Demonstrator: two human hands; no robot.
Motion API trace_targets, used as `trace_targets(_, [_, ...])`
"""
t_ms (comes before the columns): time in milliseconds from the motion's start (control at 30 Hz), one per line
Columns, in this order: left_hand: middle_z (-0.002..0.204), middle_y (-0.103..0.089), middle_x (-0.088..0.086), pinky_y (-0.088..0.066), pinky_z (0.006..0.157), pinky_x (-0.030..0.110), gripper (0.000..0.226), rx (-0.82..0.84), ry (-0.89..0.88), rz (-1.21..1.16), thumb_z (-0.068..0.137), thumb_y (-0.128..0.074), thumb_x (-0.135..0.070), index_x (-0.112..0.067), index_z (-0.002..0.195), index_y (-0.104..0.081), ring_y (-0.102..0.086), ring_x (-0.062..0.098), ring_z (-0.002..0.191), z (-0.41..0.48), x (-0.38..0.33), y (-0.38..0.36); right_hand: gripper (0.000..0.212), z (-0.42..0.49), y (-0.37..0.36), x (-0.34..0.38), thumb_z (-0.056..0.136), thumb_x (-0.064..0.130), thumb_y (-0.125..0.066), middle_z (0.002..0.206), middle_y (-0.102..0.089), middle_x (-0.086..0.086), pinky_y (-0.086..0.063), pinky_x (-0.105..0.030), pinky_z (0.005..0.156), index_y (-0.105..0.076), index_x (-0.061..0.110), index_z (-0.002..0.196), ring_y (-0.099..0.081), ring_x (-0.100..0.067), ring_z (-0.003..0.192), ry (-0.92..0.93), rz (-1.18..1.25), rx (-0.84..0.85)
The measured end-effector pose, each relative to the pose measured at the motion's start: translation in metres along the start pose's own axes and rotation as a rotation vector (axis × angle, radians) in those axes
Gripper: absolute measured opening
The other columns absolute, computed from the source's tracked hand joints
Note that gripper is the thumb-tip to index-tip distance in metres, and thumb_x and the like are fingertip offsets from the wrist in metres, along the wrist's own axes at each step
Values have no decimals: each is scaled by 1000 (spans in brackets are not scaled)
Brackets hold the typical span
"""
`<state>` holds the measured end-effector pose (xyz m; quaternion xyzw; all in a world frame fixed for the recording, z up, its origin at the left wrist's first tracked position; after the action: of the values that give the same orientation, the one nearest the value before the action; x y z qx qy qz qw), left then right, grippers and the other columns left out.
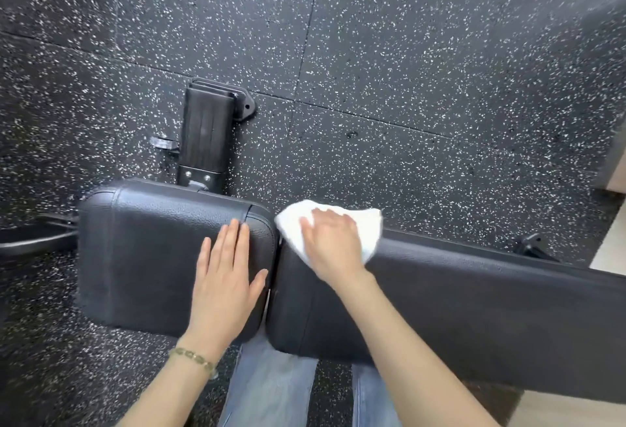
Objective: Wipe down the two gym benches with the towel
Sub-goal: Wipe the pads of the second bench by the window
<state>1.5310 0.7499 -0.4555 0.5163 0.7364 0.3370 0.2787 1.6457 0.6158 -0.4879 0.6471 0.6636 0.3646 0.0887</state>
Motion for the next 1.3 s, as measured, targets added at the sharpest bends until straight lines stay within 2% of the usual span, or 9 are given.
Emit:
trace_targets(100, [150,-31,17,-19,114,47,74,-12,9,3,88,-34,-45,1,145,-27,-28,27,139,0,9,2,47,1,-8,22,102,38,-25,142,-48,-4,-17,-39,111,-46,13,136,-35,-21,135,193,-70,135])
trace_targets(267, [150,-30,17,-20,114,48,74,-22,47,5,88,-36,-45,1,145,-27,-29,28,139,-1,30,4,43,15,14,-28,101,37,-24,101,-67,-10,-39,-39,84,-61,14,97,-61,-30,97,-106,-117,51])
trace_targets(400, [152,-26,16,-18,115,48,76,-24,58,9,88,-34,-47,1,146,-24,-25,28,140,-4,42,-1,46,4,-17,31,100,36,-29,119,-65,-4,-33,-42,104,-62,10,118,-53,-25,119,93,-159,106])
trace_targets(500, [152,-26,17,-18,115,49,75,-50,63,-7,91,-38,-48,1,146,-23,-26,30,140,-8,45,-1,48,0,-15,26,95,37,-31,105,-71,-3,-47,-41,91,-70,10,103,-63,-25,105,183,-214,109])
trace_targets(667, [153,-24,19,-16,115,50,87,-59,104,-3,89,-49,-57,2,147,-21,-25,30,141,-8,56,0,46,26,-1,-13,100,38,-22,94,-66,-10,-40,-39,82,-59,12,89,-61,-31,92,-43,-190,95])
trace_targets(833, [151,-26,21,-16,115,51,97,-64,102,4,81,-61,-57,4,145,-22,-26,32,140,-6,54,1,68,-14,-17,24,94,44,-7,140,-50,-3,-21,-46,112,-52,11,133,-38,-25,134,263,-223,117])
trace_targets(1033, [152,-24,21,-16,114,52,109,-62,121,13,70,-73,-53,5,145,-21,-23,33,141,-4,51,-4,43,31,-15,22,100,35,-26,113,-63,-8,-35,-41,93,-60,10,103,-53,-29,108,41,-231,202])
trace_targets(1133, [152,-25,21,-16,114,52,109,-66,125,0,69,-74,-52,5,145,-22,-24,32,141,-4,50,-5,47,7,-21,34,99,34,-28,116,-65,-5,-34,-46,102,-65,7,109,-53,-27,116,138,-288,102])
trace_targets(1300, [152,-25,20,-17,113,52,111,-64,140,1,67,-74,-53,5,145,-22,-24,32,141,-2,49,-6,45,5,-12,24,99,36,-30,114,-66,-4,-40,-44,96,-67,10,105,-57,-28,111,189,-289,82])
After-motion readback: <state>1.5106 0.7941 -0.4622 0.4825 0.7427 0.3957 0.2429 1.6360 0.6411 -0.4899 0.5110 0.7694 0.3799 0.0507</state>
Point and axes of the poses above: each hand's wrist, its own z-axis towards the middle knuckle, its own y-axis out of the back of the hand, x = y × z, the point moved 5 cm from there along z, towards the middle knuckle
